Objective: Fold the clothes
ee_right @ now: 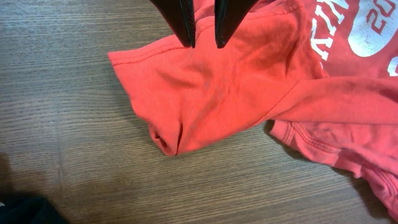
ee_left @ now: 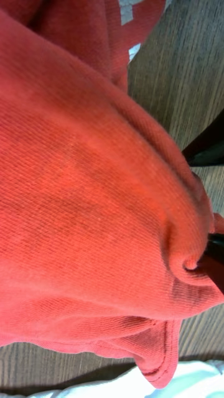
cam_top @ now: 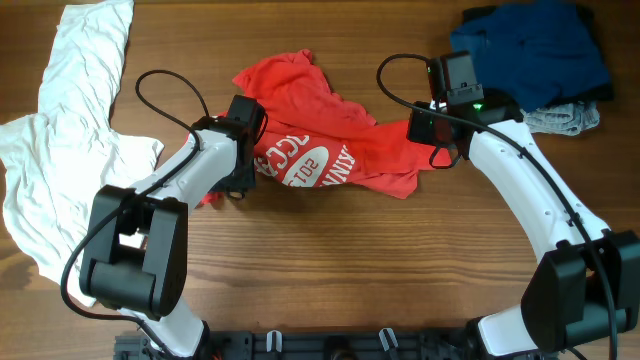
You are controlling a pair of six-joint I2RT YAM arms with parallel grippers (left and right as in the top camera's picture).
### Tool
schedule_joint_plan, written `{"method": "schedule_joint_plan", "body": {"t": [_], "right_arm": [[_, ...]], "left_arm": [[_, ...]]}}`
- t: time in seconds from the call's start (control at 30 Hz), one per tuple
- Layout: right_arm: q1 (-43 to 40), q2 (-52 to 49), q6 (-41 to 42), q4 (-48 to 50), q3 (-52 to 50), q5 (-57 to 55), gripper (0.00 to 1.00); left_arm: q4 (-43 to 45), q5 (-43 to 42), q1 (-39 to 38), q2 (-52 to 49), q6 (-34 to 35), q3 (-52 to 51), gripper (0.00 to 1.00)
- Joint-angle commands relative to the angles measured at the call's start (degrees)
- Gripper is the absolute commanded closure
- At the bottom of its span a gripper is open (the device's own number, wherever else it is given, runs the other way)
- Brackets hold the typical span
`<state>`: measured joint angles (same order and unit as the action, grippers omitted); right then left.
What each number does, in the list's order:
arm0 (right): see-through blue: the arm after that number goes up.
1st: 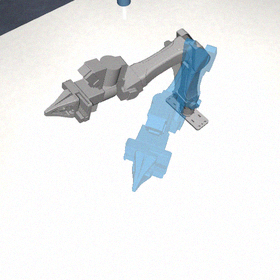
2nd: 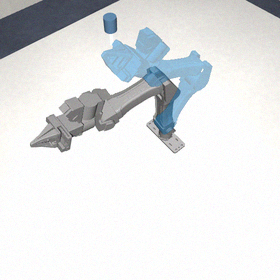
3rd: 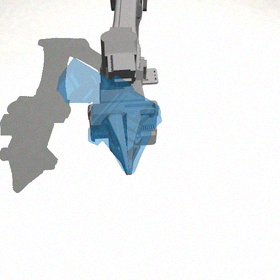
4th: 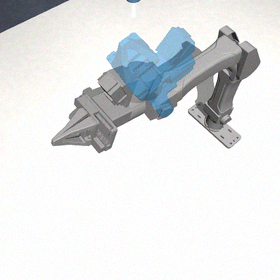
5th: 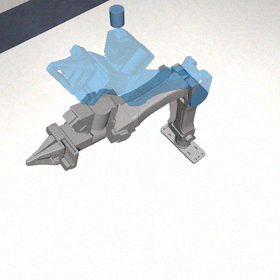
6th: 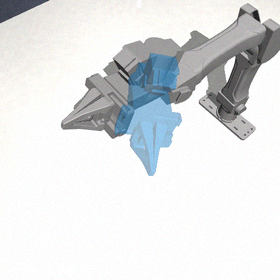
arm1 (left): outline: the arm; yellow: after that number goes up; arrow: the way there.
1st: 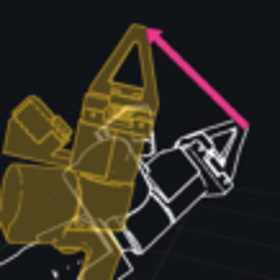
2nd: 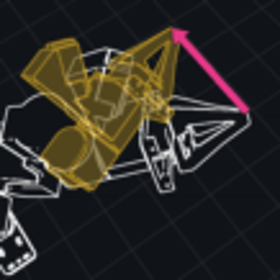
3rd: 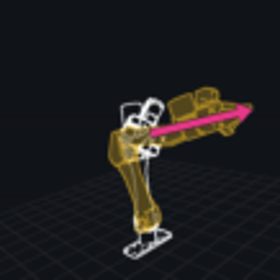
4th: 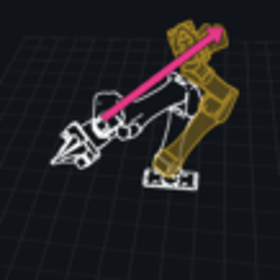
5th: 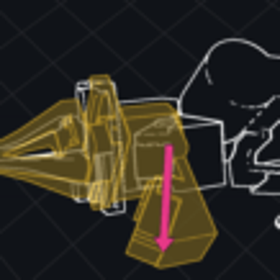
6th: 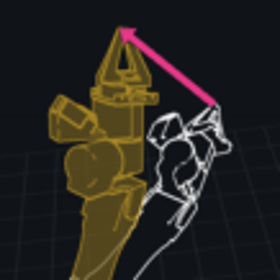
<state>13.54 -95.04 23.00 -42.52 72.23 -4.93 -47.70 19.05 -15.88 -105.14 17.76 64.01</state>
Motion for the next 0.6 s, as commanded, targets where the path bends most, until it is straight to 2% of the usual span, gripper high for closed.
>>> {"method": "schedule_joint_plan", "body": {"t": [0.0,0.1,0.23,0.33,0.47,0.57], "right_arm": [[-0.3,-0.3,-0.6,0.3,-0.3,0.5,0.88],[-0.3,-0.3,-0.6,0.3,-0.3,0.5,0.88],[-0.3,-0.3,-0.7,0.3,-0.3,0.5,0.88],[-0.3,-0.3,-0.7,0.3,-0.3,0.5,0.88],[-0.3,-0.3,-0.7,0.2,-0.3,0.5,0.88],[-0.3,-0.3,-0.7,-0.3,-0.3,0.5,0.88]], "left_arm": [[0.6,1.2,0.3,-0.6,0.7,-0.4,0.72],[0.9,1.2,0.3,-0.6,0.7,-0.4,0.82],[1.6,1.2,0.3,-0.6,0.7,-0.4,0.85],[2.8,1.2,0.3,-0.6,0.7,-0.4,0.96],[4.1,1.2,0.3,-0.3,0.7,-0.2,0.96],[-1.2,0.4,0.3,2.4,2.9,3.0,0.96]]}}
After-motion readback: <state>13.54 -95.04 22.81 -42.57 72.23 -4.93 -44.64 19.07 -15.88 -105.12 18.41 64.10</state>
